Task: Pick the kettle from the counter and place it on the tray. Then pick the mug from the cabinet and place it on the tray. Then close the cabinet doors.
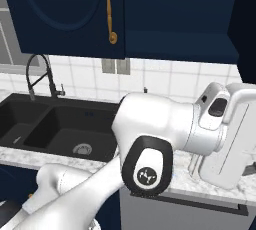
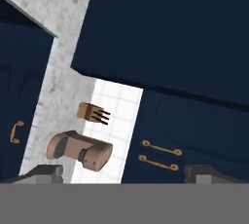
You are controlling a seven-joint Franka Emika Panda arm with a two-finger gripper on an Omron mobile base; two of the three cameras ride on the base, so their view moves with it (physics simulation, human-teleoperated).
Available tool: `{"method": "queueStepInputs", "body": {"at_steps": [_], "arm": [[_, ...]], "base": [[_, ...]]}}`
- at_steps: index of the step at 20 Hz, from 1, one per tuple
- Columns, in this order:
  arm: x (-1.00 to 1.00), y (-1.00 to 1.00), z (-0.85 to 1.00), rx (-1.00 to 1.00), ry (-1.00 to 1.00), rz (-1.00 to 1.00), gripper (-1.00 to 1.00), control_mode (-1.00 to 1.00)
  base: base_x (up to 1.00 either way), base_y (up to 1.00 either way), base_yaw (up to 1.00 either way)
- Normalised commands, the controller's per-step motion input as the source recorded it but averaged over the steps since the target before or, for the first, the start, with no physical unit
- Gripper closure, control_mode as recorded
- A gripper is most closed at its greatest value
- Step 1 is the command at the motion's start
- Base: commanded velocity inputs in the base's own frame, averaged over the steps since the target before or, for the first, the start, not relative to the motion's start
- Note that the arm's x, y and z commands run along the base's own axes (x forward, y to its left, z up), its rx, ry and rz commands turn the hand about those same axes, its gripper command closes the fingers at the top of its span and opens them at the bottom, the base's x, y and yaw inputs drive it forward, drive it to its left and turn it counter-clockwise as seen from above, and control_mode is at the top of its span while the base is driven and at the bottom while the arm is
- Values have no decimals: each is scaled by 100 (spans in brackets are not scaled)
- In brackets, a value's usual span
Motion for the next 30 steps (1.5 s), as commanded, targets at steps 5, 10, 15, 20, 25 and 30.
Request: {"method": "queueStepInputs", "body": {"at_steps": [5, 10, 15, 20, 25, 30], "arm": [[-13, -47, 3, -3, -15, 0, -100, -100], [1, -51, 0, -3, 0, 0, -100, -100], [8, -38, 0, -7, 0, 0, -100, -100], [30, -7, 0, -3, 2, 8, -100, -100], [46, -6, 0, 0, 2, 14, -100, -100], [31, -2, 1, 0, 3, 15, -100, -100]], "base": [[0, 0, 0], [0, 0, 0], [0, 0, 0], [0, 0, 0], [0, 0, 0], [0, 0, 0]]}}
